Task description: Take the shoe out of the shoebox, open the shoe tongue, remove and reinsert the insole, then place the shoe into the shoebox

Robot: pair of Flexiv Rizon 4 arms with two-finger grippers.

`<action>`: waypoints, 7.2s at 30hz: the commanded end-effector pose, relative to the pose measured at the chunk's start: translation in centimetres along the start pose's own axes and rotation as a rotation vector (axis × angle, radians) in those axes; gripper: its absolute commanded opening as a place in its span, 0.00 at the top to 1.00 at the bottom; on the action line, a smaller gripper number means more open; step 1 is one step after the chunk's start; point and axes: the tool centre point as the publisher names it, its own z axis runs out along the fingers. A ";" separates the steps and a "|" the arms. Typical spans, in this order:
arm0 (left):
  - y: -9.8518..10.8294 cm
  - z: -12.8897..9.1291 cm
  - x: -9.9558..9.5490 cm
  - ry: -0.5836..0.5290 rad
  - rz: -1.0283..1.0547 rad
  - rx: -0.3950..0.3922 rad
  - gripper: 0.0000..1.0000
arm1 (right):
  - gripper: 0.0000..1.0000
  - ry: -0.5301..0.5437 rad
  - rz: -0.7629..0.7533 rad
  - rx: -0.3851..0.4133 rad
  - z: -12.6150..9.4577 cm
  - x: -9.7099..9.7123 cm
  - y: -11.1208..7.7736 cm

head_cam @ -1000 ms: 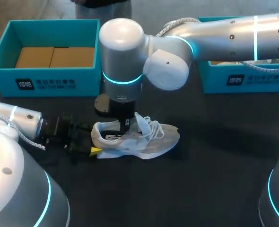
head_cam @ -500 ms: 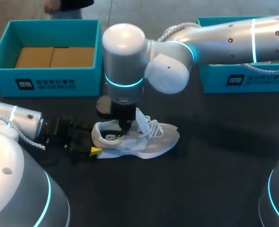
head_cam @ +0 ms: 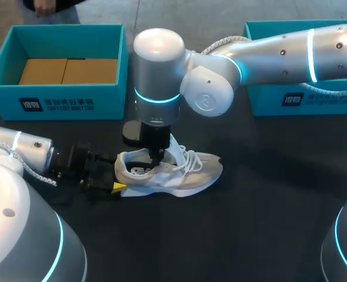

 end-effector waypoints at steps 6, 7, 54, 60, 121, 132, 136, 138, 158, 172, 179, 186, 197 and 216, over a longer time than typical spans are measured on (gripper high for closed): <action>0.3 0.2 0.1 -0.001 0.002 -0.001 1.00 | 0.79 0.058 0.019 -0.012 3.5 0.9 0.1; 0.3 0.2 0.1 -0.001 0.002 -0.001 1.00 | 0.85 0.062 0.025 -0.014 3.6 1.0 0.1; 0.3 0.2 0.1 -0.001 0.002 -0.001 1.00 | 1.00 -0.086 -0.139 -0.204 -4.4 1.2 -3.5; 0.3 0.2 0.1 -0.001 0.002 -0.001 1.00 | 1.00 -0.087 -0.183 -0.251 -5.1 0.8 -3.2; 0.3 0.2 0.1 -0.001 0.002 -0.001 1.00 | 0.61 0.311 -0.470 -0.554 -7.1 -1.6 4.1; 0.3 0.2 0.1 -0.001 0.002 -0.001 1.00 | 0.67 0.414 -0.383 -0.566 -6.5 -1.1 4.1; 0.3 0.2 0.1 -0.001 0.002 -0.001 1.00 | 0.67 0.444 -0.344 -0.569 -6.8 -0.4 4.0; 0.3 0.2 0.1 -0.001 0.002 -0.001 1.00 | 0.67 0.450 -0.342 -0.557 -7.2 -0.1 4.0; 0.3 0.2 0.1 -0.001 0.002 -0.001 1.00 | 0.60 0.494 -0.332 -0.556 -7.5 -0.5 3.5; 0.3 0.2 0.1 -0.001 0.002 -0.001 1.00 | 0.60 0.534 -0.269 -0.590 -6.9 1.0 3.5; 0.3 0.2 0.1 -0.001 0.002 -0.001 1.00 | 0.63 0.560 -0.262 -0.591 -6.5 1.1 3.8; 0.3 0.2 0.1 -0.001 0.002 -0.001 1.00 | 0.80 0.567 -0.258 -0.586 -6.4 1.1 3.9; 0.3 0.2 0.1 -0.001 0.002 -0.001 1.00 | 1.00 0.540 -0.253 -0.576 -7.8 0.8 4.2; 0.3 0.2 0.1 -0.001 0.002 -0.001 1.00 | 1.00 0.446 -0.288 -0.614 -8.9 0.2 5.5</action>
